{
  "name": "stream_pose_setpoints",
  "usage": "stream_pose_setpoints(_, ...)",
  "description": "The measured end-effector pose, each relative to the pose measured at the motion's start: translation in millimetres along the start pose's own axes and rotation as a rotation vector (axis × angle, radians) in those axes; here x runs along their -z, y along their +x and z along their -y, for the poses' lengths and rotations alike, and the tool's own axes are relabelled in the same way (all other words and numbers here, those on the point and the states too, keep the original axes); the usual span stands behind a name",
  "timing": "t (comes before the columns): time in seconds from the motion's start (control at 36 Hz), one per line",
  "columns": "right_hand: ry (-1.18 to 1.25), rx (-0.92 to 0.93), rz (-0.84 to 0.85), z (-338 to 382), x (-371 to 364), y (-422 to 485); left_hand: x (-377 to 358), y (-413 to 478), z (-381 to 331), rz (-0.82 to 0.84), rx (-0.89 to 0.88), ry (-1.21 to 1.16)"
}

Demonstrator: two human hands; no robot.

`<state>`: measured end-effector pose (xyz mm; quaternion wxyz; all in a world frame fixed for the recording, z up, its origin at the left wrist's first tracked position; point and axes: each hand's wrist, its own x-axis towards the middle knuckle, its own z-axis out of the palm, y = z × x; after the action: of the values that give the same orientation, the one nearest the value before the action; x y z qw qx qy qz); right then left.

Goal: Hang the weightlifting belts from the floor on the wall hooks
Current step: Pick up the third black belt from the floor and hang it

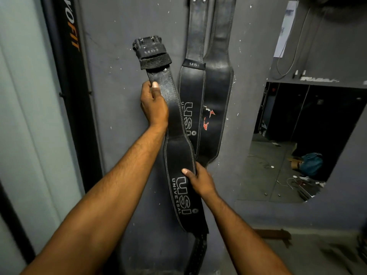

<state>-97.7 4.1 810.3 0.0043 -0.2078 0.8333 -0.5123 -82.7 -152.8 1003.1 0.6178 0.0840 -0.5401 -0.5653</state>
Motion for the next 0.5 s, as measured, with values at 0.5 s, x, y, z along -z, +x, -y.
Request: stream_pose_setpoints(0.5,0.313,0.153,0.291,88,47,2,7,-7,-8,0.269,-0.095,0.043)
